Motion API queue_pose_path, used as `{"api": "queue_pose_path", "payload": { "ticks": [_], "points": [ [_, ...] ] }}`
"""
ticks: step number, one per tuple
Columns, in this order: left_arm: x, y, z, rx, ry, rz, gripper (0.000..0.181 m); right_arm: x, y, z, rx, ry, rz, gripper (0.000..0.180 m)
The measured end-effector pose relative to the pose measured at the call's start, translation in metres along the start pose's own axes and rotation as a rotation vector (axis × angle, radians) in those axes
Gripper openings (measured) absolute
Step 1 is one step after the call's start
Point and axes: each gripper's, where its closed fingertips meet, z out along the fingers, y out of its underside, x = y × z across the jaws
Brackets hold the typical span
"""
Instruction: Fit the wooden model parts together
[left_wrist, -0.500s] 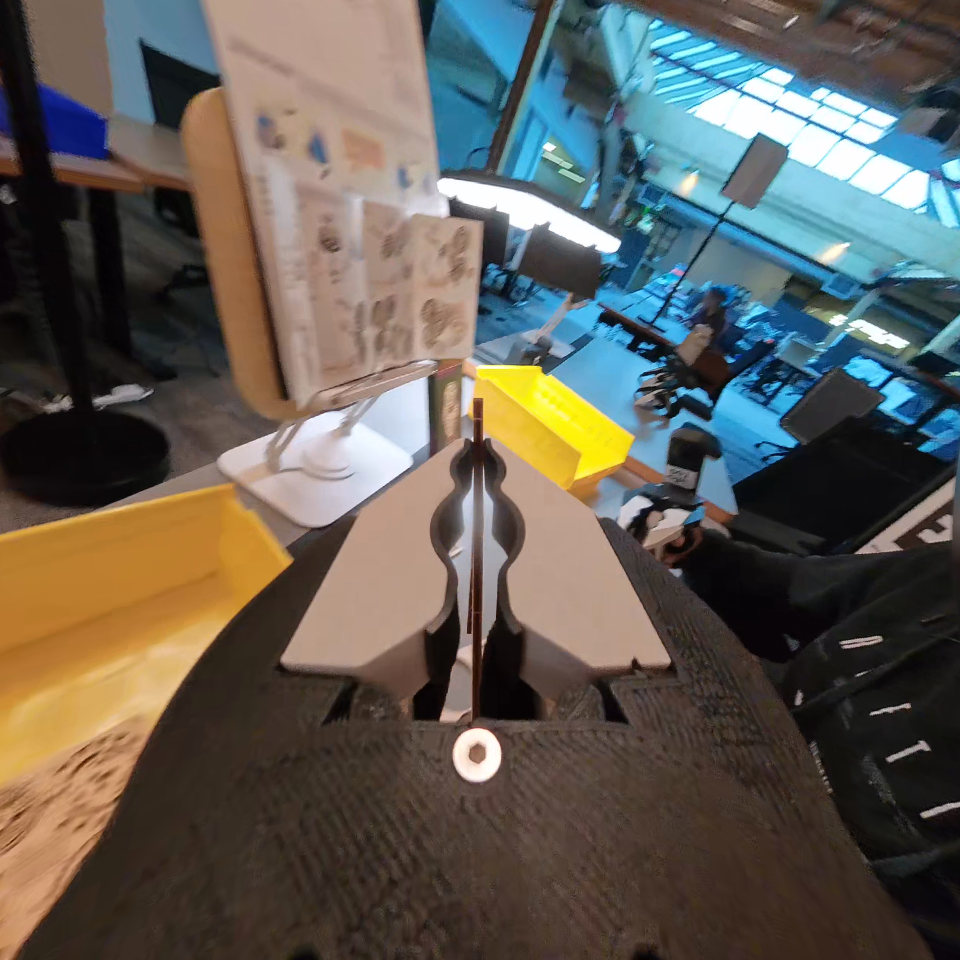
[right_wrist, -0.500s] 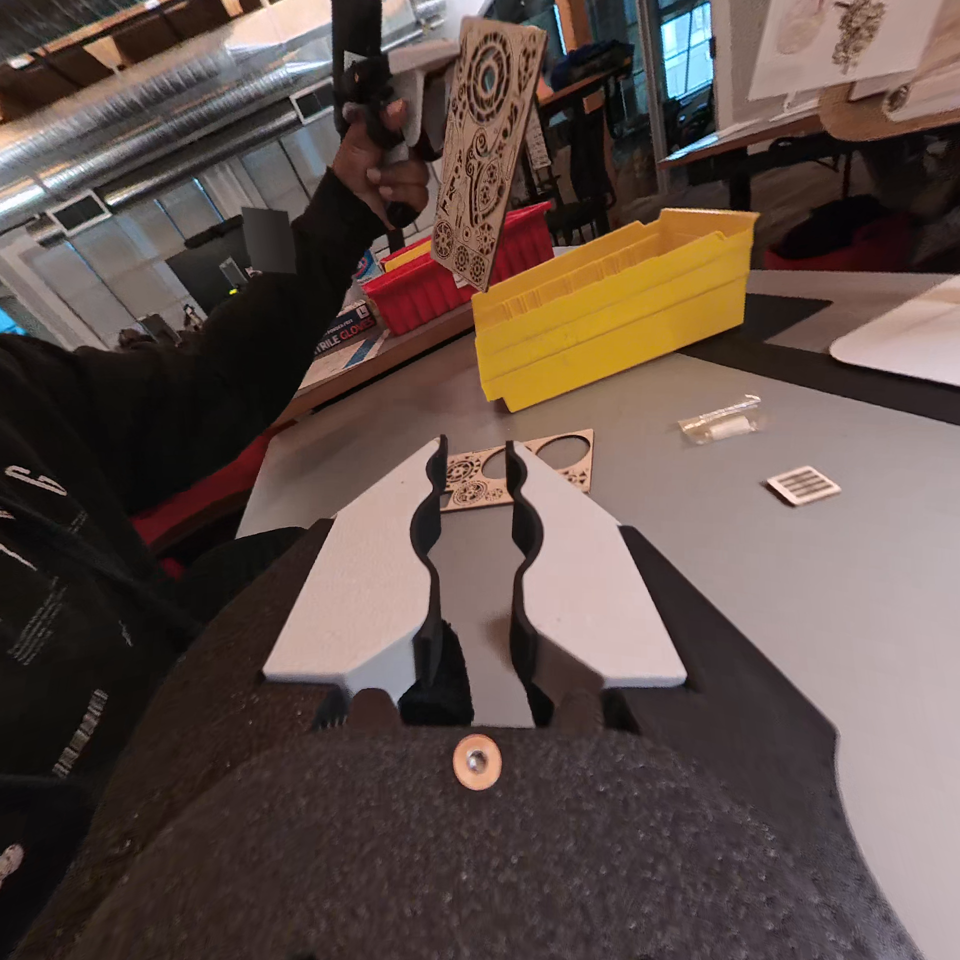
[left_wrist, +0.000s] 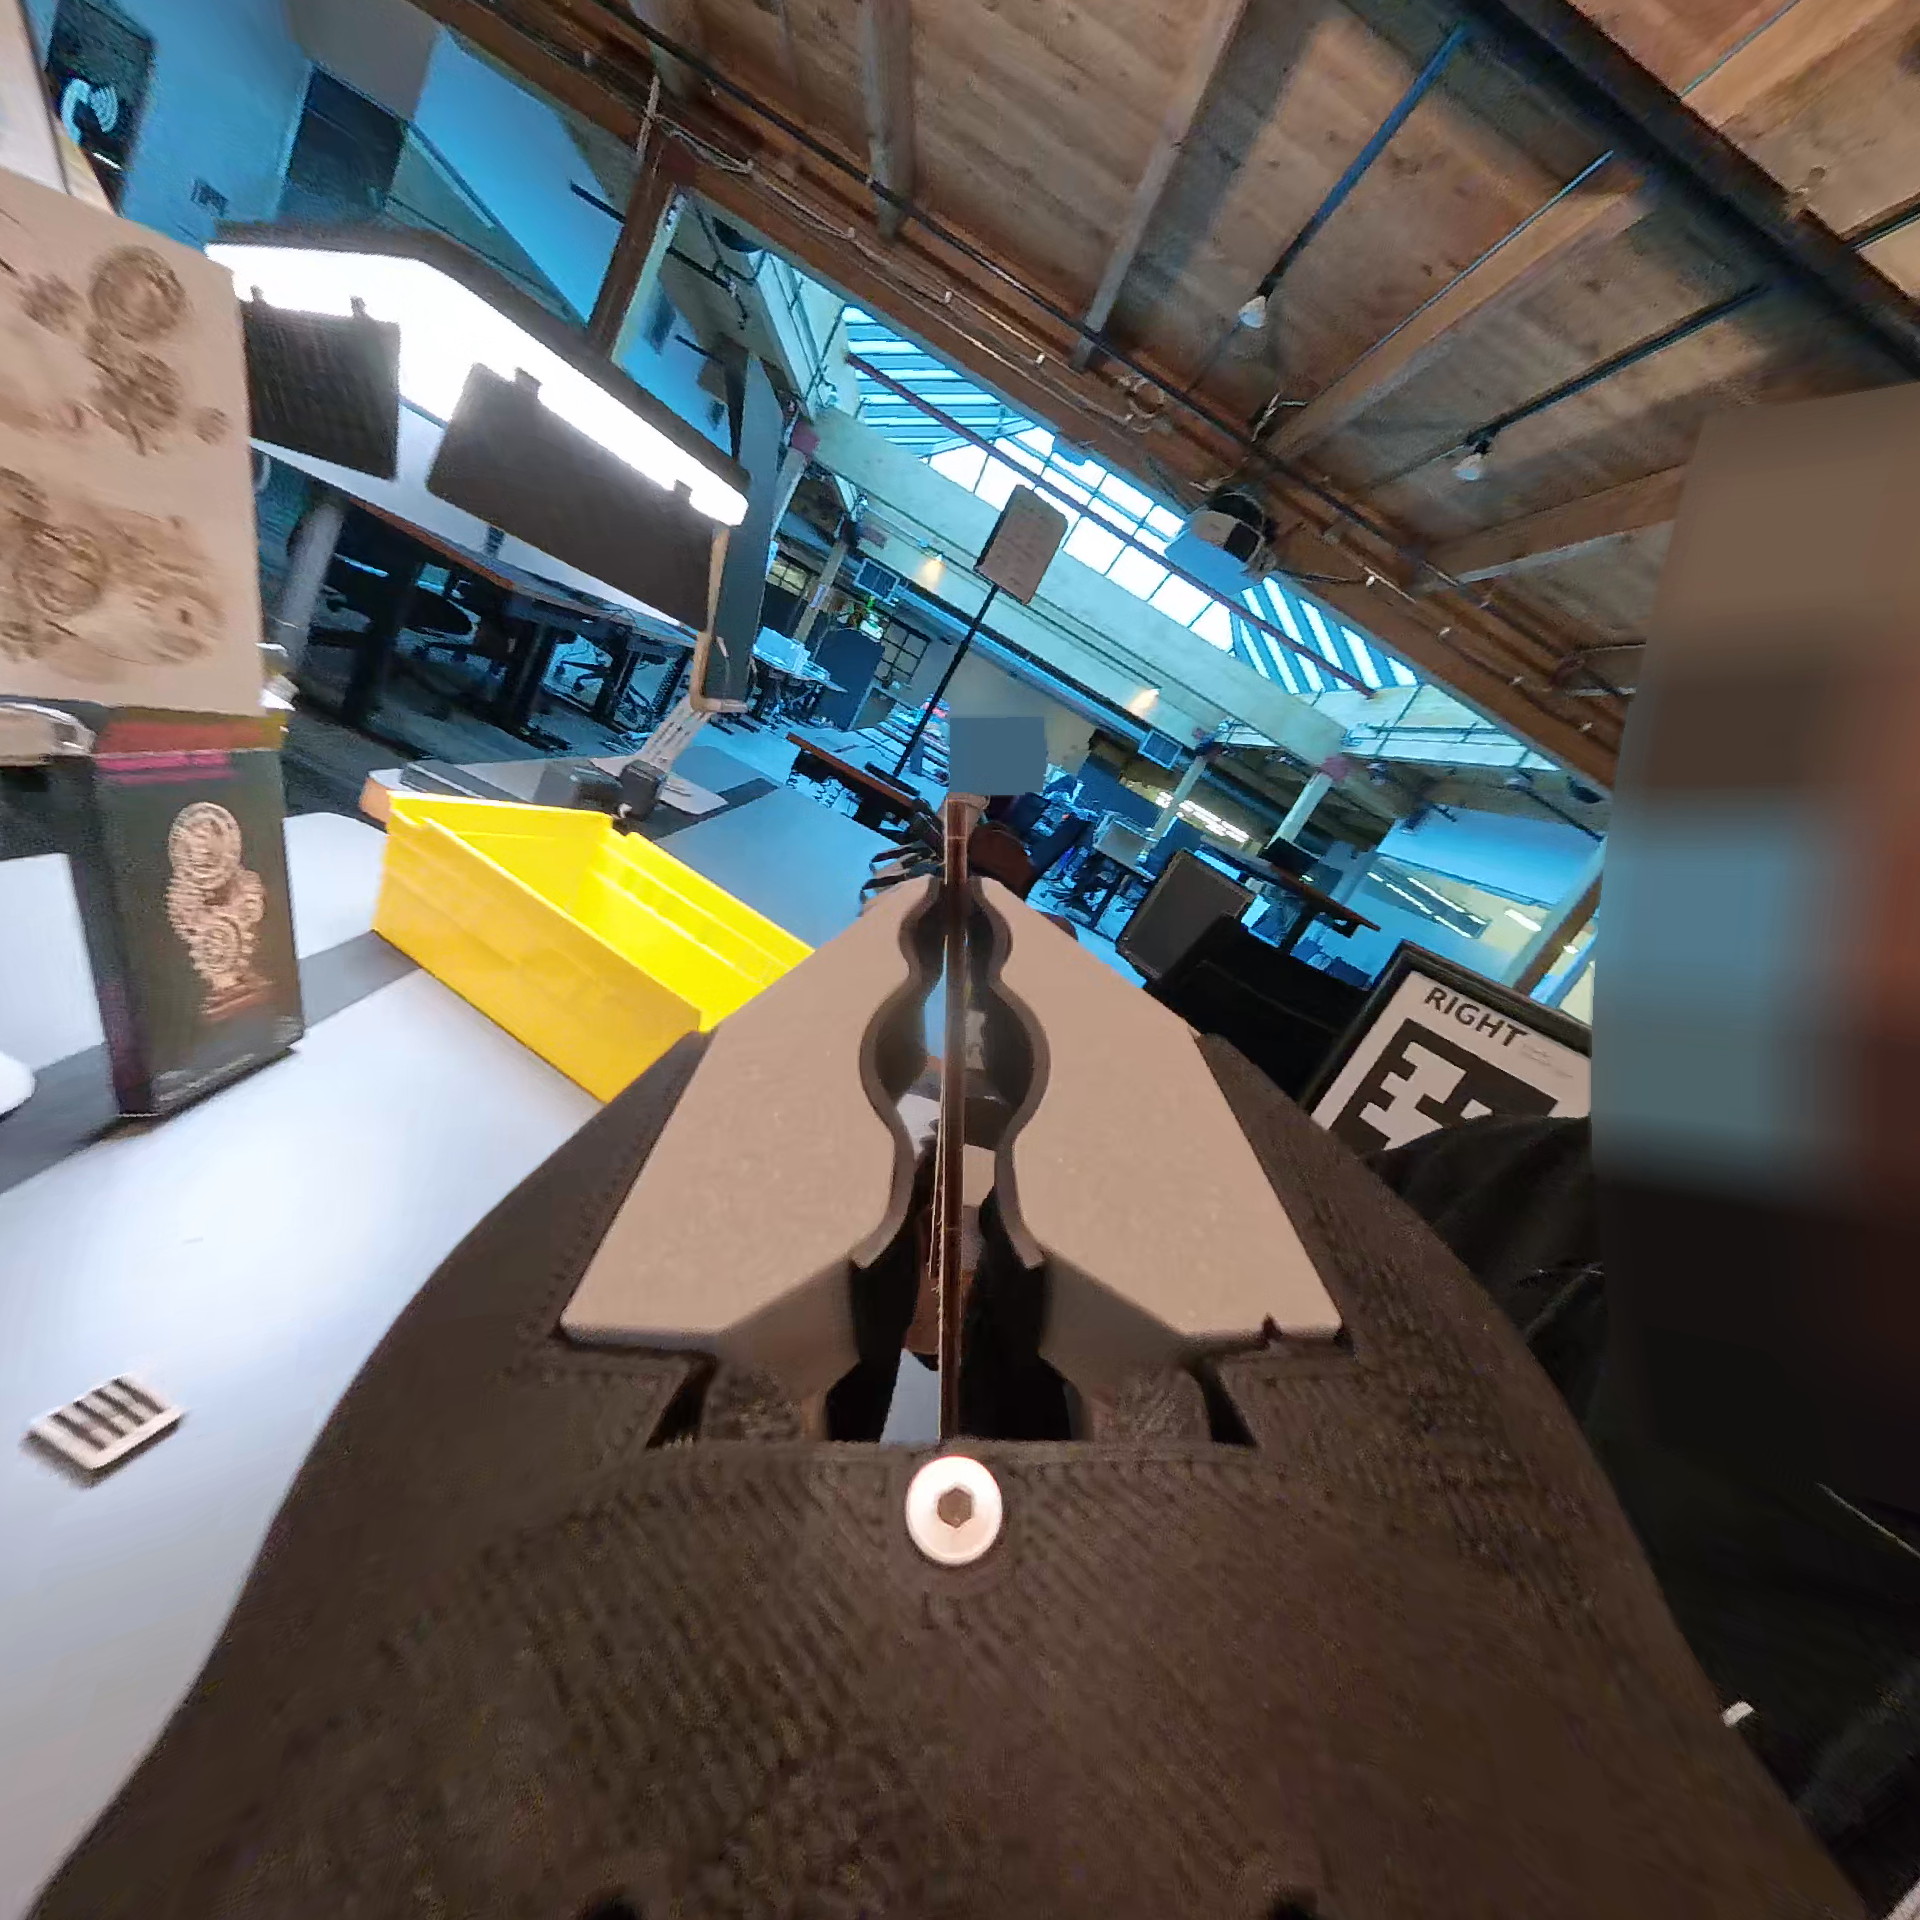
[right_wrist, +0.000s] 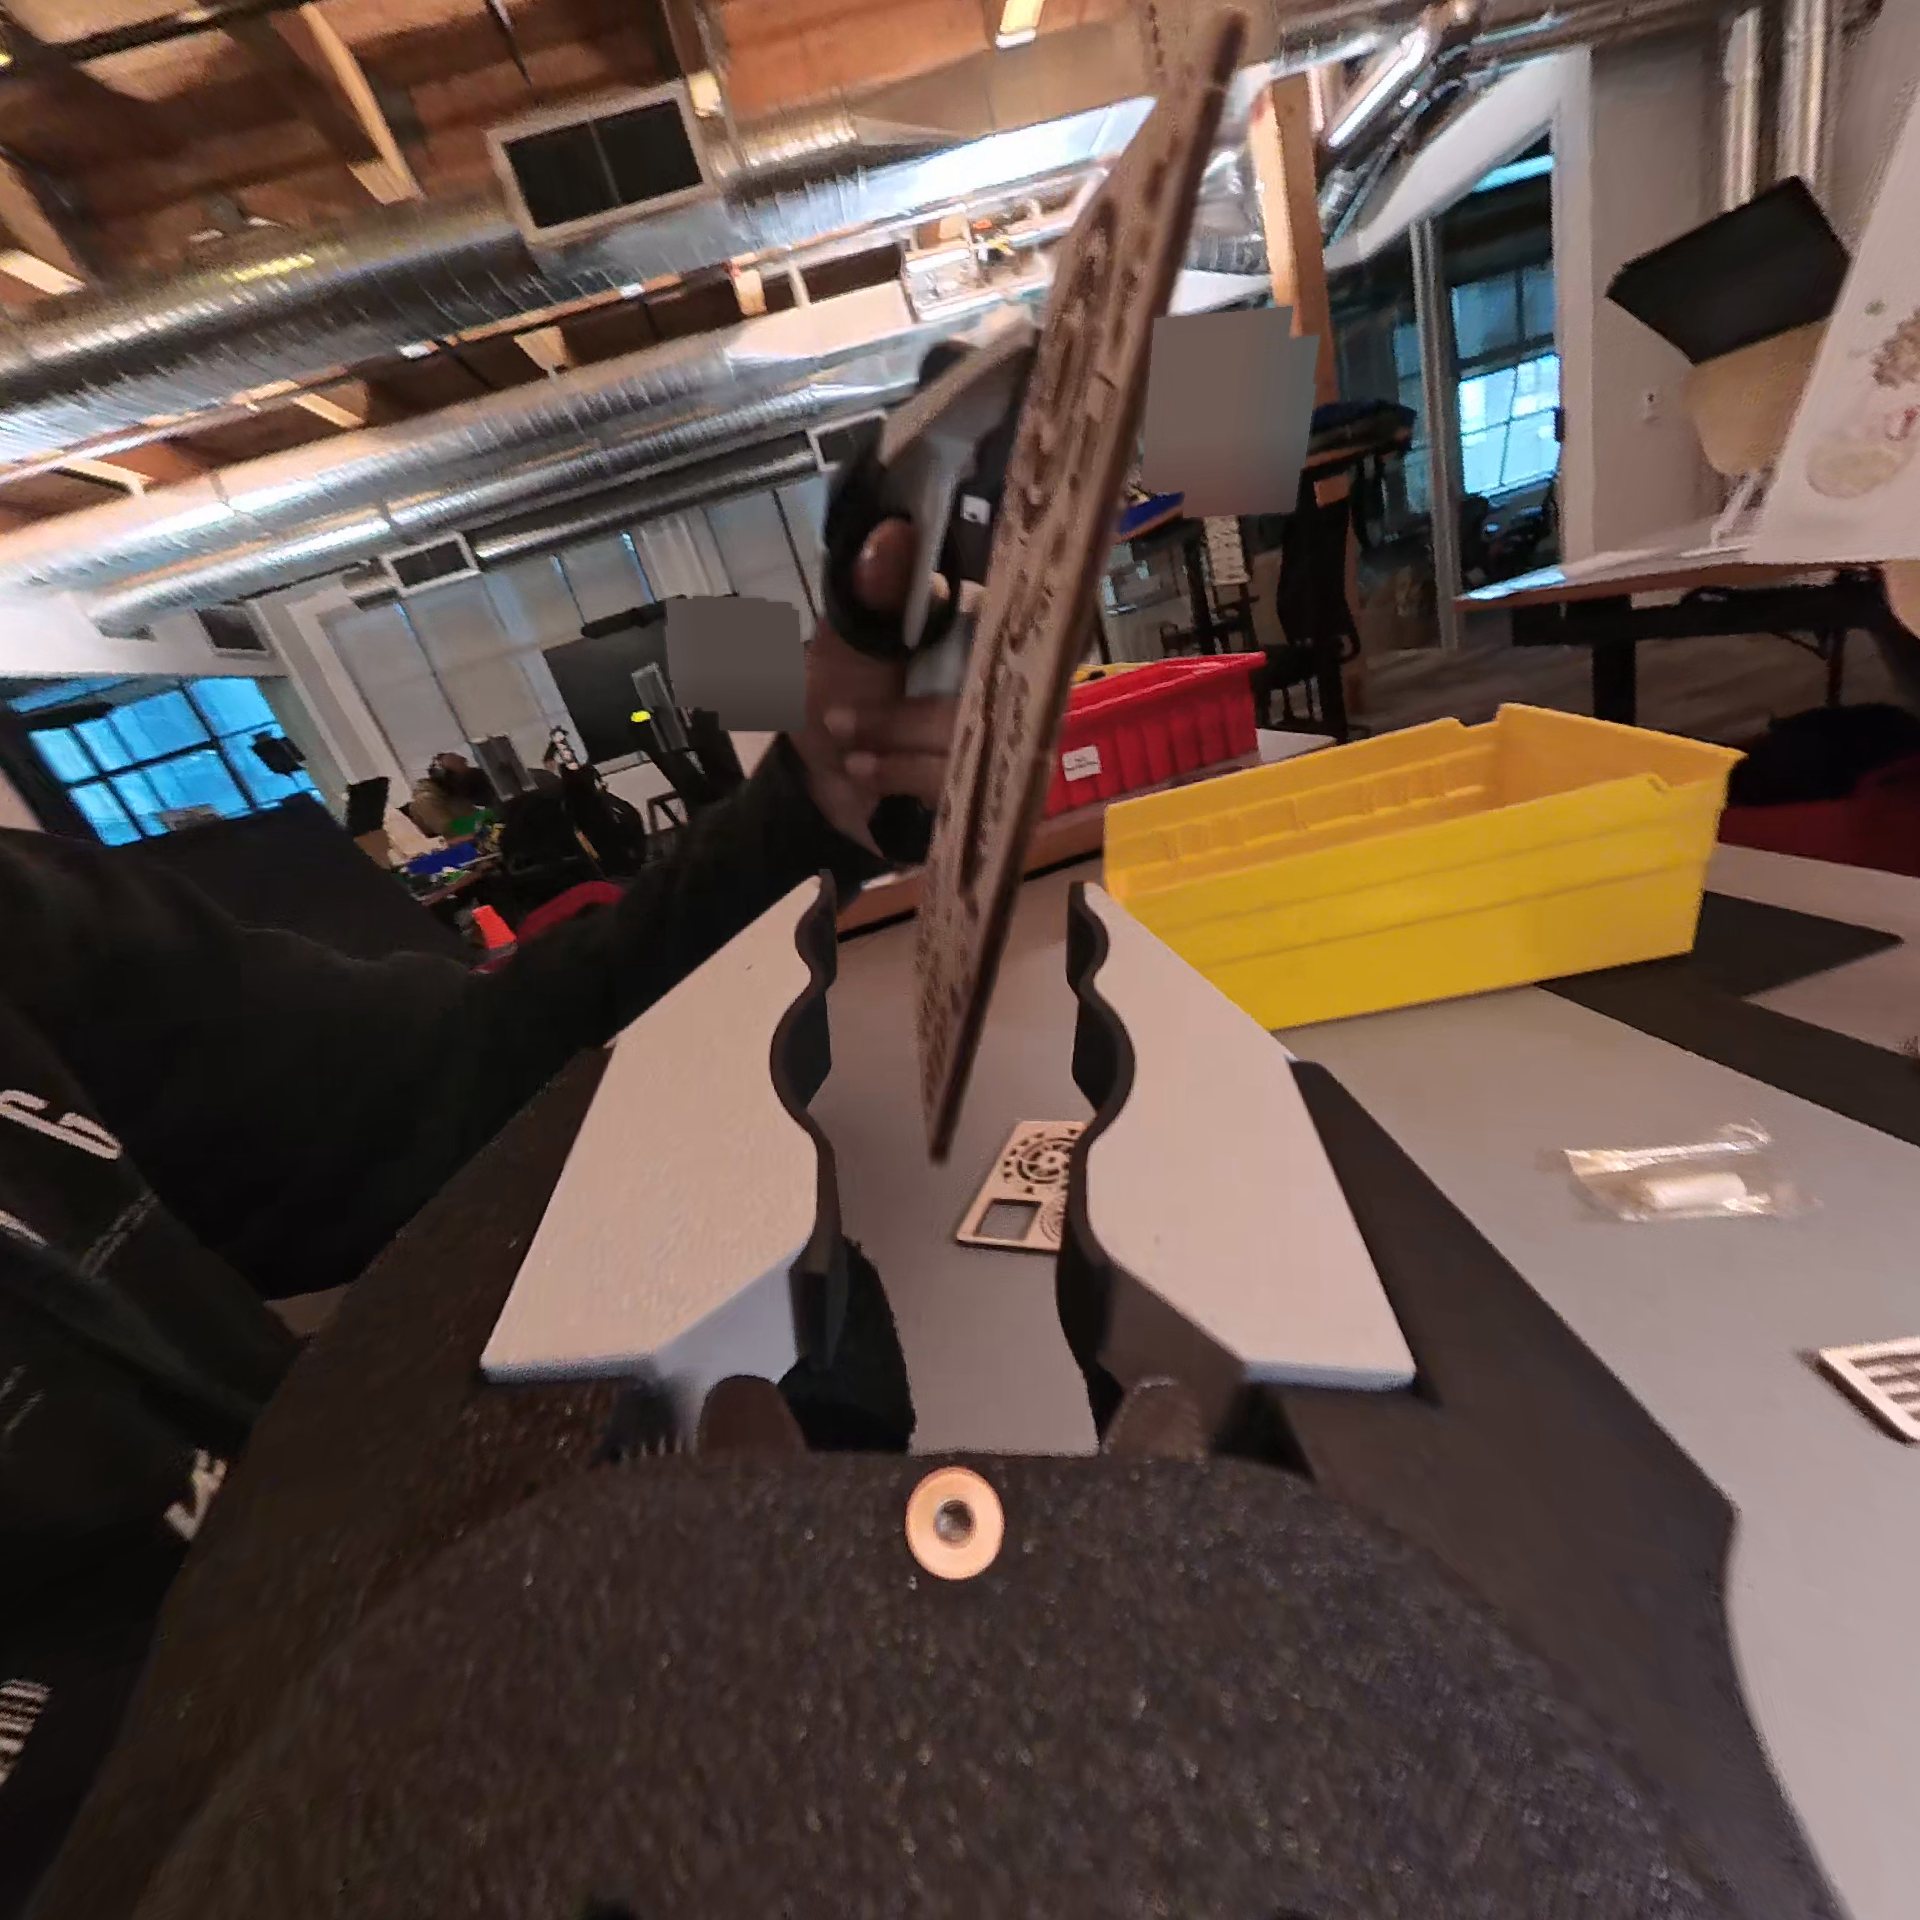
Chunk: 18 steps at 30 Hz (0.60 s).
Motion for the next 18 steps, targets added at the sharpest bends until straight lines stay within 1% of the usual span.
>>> {"api": "queue_pose_path", "payload": {
  "ticks": [2, 4, 6, 13, 14, 16, 18],
  "points": [
    [0.001, 0.011, 0.012, 0.002, 0.012, -0.014, 0.001, -0.006, -0.004, -0.002, 0.01, -0.009, 0.006, 0.038],
    [0.002, 0.019, 0.023, 0.0, 0.021, -0.027, 0.001, -0.005, -0.003, -0.005, 0.004, -0.003, 0.027, 0.023],
    [0.004, 0.023, 0.03, -0.001, 0.025, -0.024, 0.001, -0.004, -0.004, -0.009, 0.02, -0.001, 0.058, 0.004],
    [0.011, 0.034, 0.042, -0.037, -0.02, 0.049, 0.001, -0.003, -0.002, -0.026, 0.047, -0.077, 0.221, 0.001],
    [0.013, 0.035, 0.042, -0.038, -0.026, 0.063, 0.007, -0.003, -0.002, -0.027, 0.051, -0.088, 0.241, 0.001],
    [0.017, 0.04, 0.041, -0.06, -0.041, 0.091, 0.03, -0.004, -0.003, -0.029, 0.064, -0.11, 0.286, 0.001],
    [0.017, 0.052, 0.035, -0.108, -0.078, 0.125, 0.041, -0.004, -0.005, -0.031, 0.08, -0.13, 0.325, 0.001]
  ]
}}
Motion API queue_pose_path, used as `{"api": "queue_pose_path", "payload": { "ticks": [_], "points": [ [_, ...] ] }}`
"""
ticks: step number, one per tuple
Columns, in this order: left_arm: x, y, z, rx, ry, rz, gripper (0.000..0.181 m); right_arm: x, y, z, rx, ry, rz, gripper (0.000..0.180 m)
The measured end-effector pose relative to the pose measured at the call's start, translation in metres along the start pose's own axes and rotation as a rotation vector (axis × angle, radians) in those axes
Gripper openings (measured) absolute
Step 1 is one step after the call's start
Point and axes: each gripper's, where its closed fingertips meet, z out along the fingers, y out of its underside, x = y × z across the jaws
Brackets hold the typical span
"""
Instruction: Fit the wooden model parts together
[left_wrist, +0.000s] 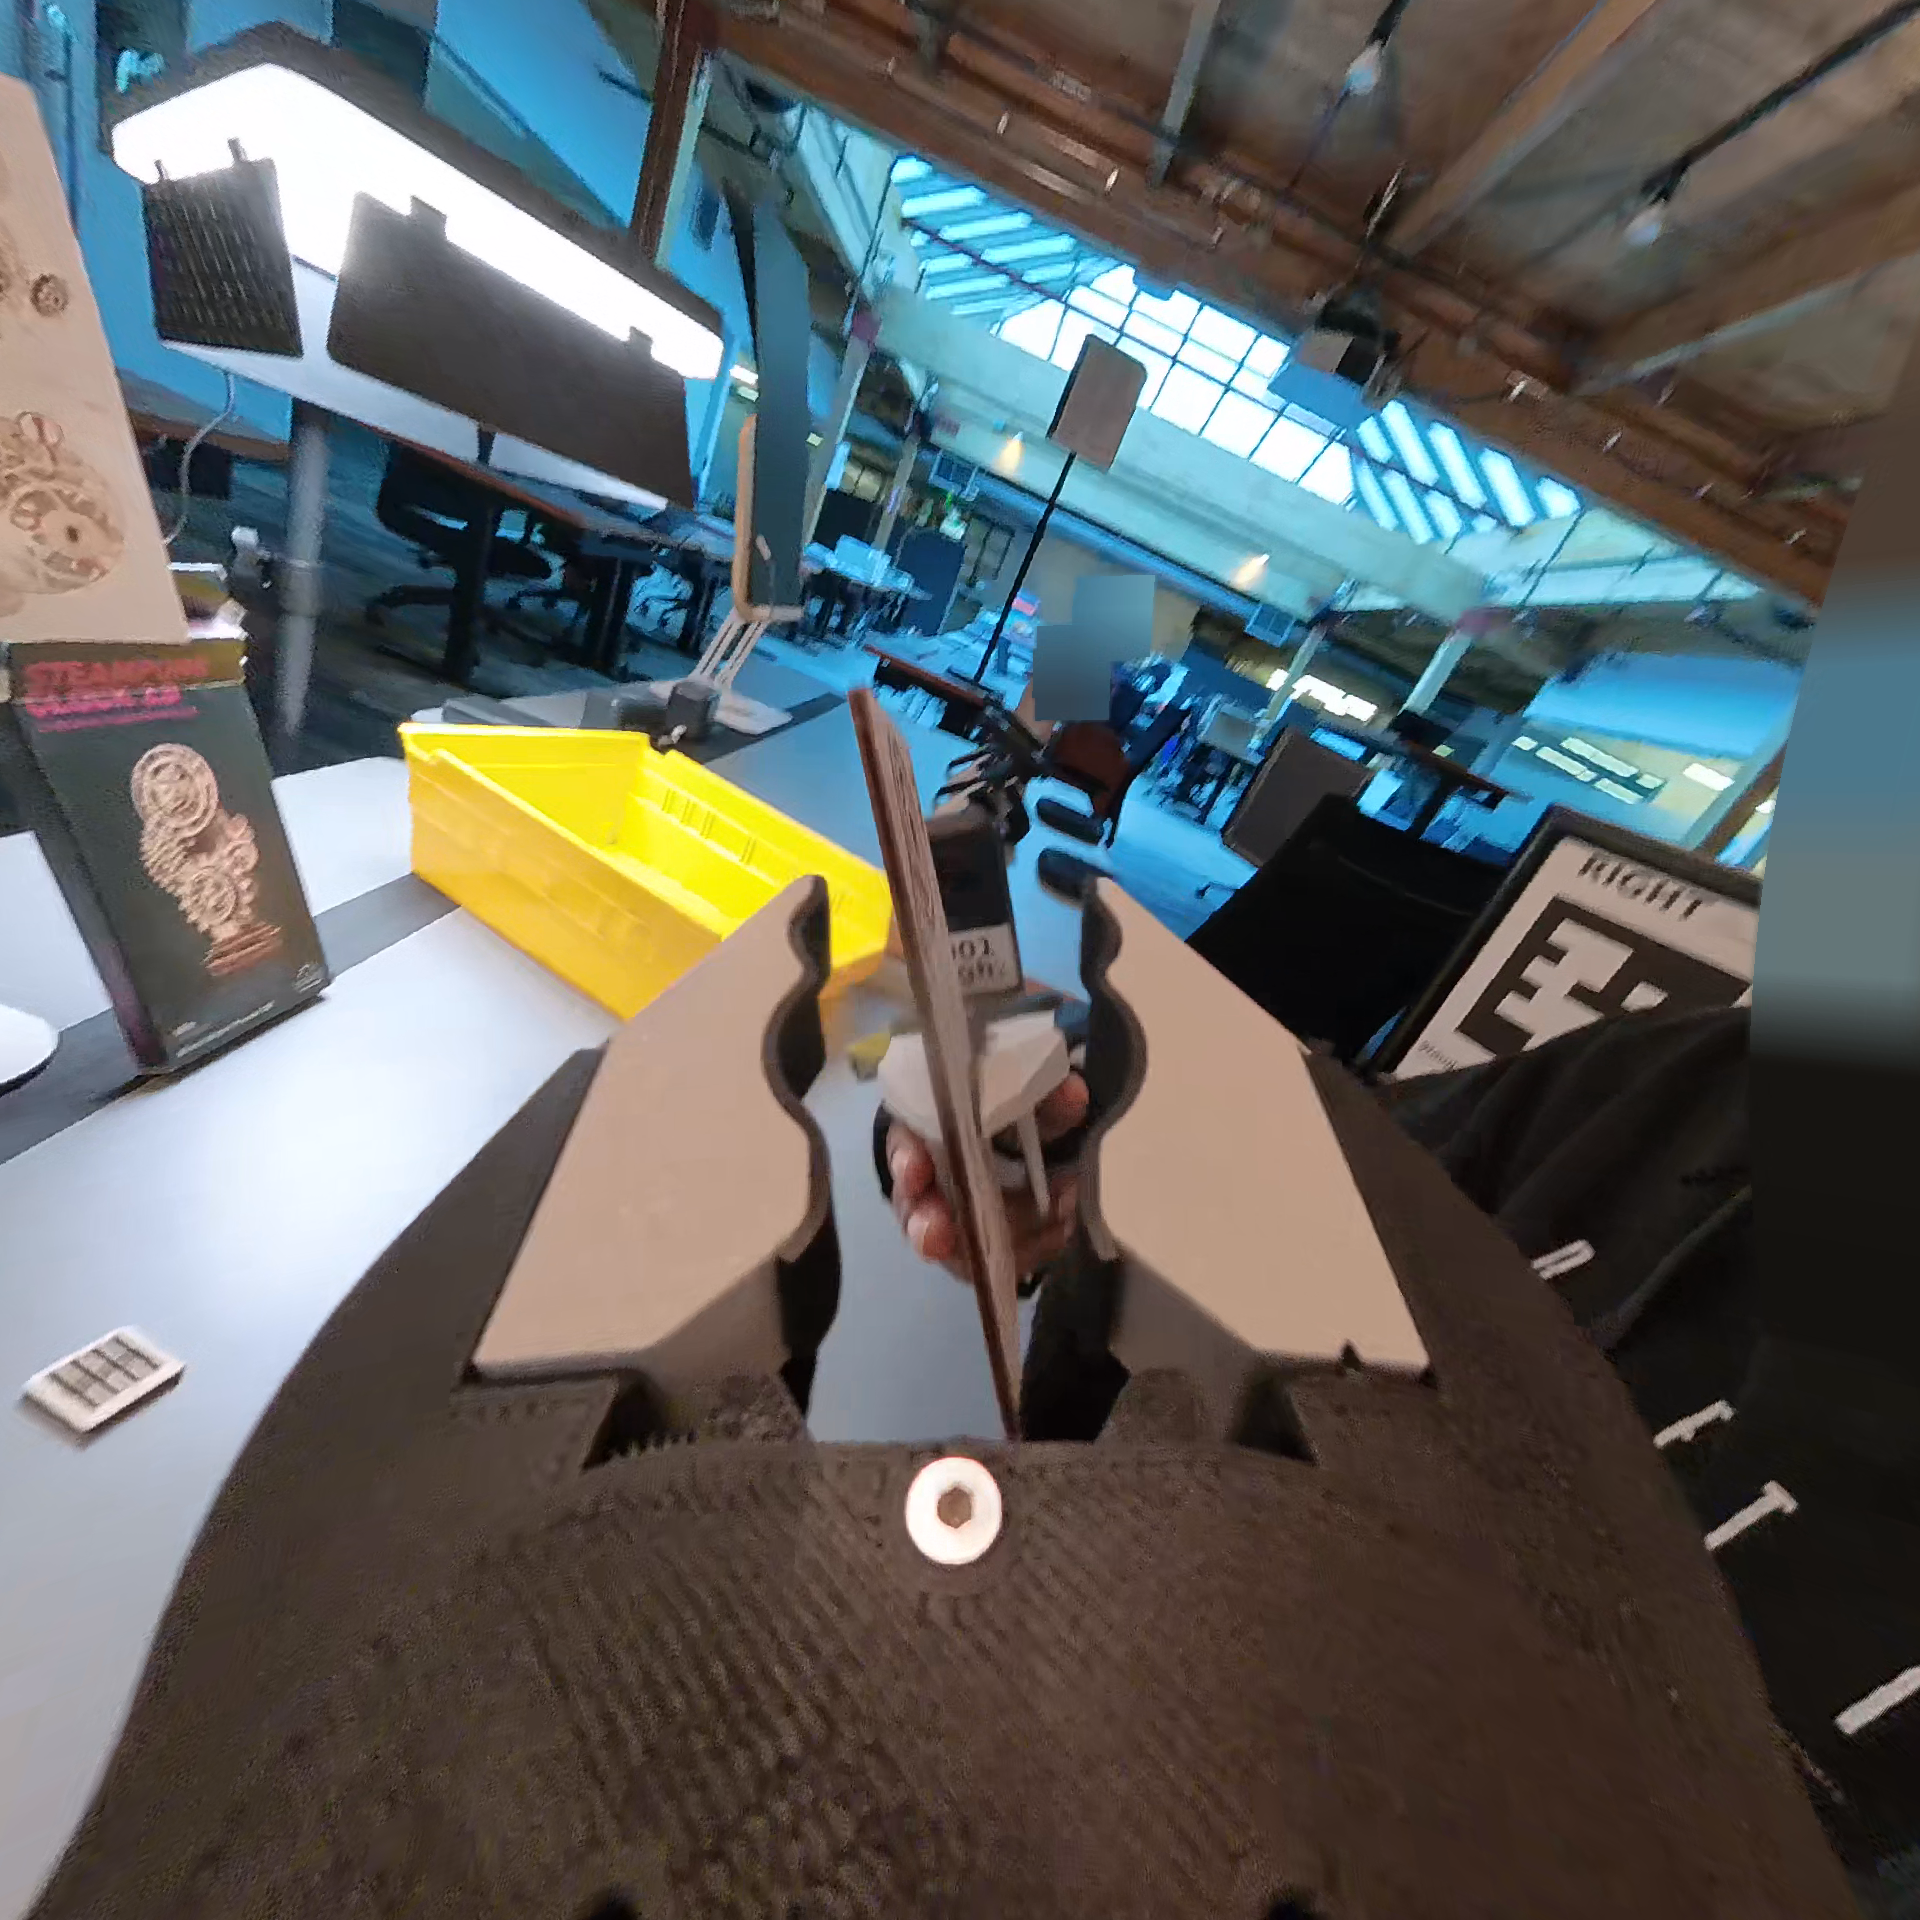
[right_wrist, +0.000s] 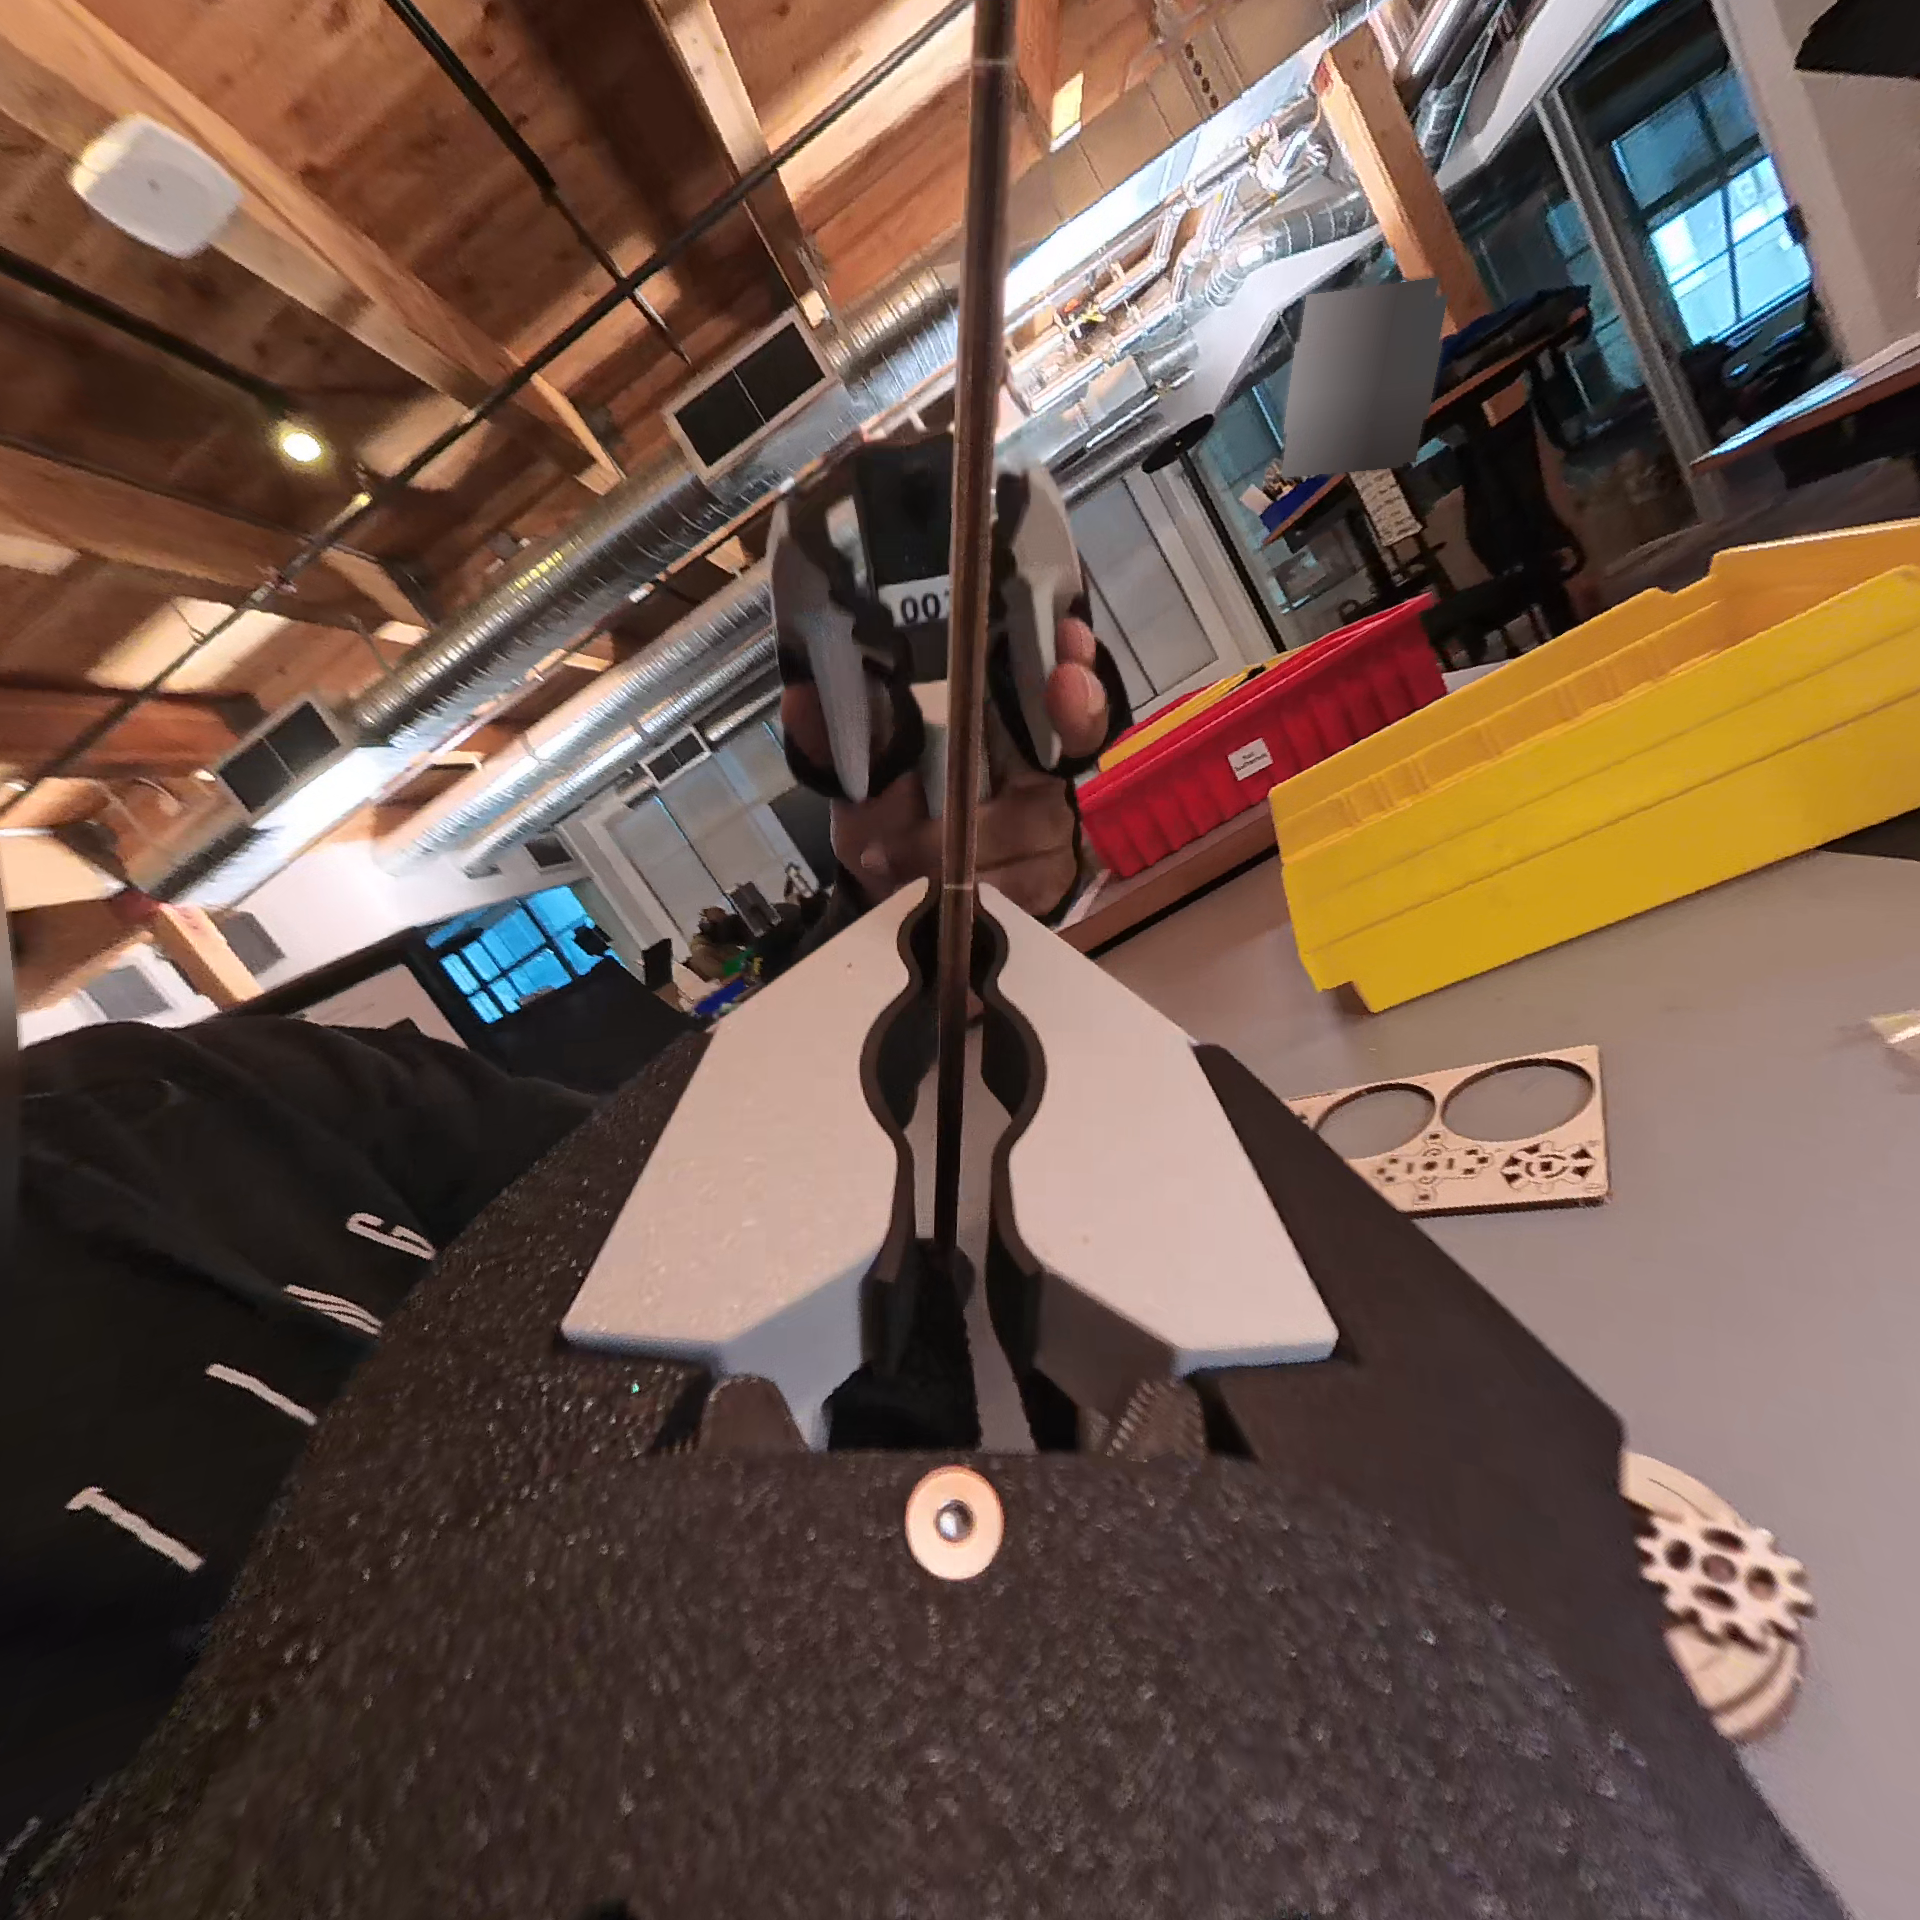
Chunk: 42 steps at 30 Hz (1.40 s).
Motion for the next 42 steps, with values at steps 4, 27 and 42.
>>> {"api": "queue_pose_path", "payload": {
  "ticks": [4, 27, 42],
  "points": [
    [0.001, 0.038, -0.011, -0.108, -0.054, 0.024, 0.049, 0.0, -0.007, -0.005, 0.026, -0.026, 0.048, 0.001],
    [-0.006, 0.126, -0.007, -0.082, 0.063, -0.202, 0.002, 0.019, 0.011, -0.005, -0.053, 0.047, 0.018, 0.001],
    [-0.037, 0.134, -0.017, 0.004, -0.041, -0.237, 0.002, 0.057, -0.03, -0.041, 0.072, 0.34, -0.258, 0.018]
  ]
}}
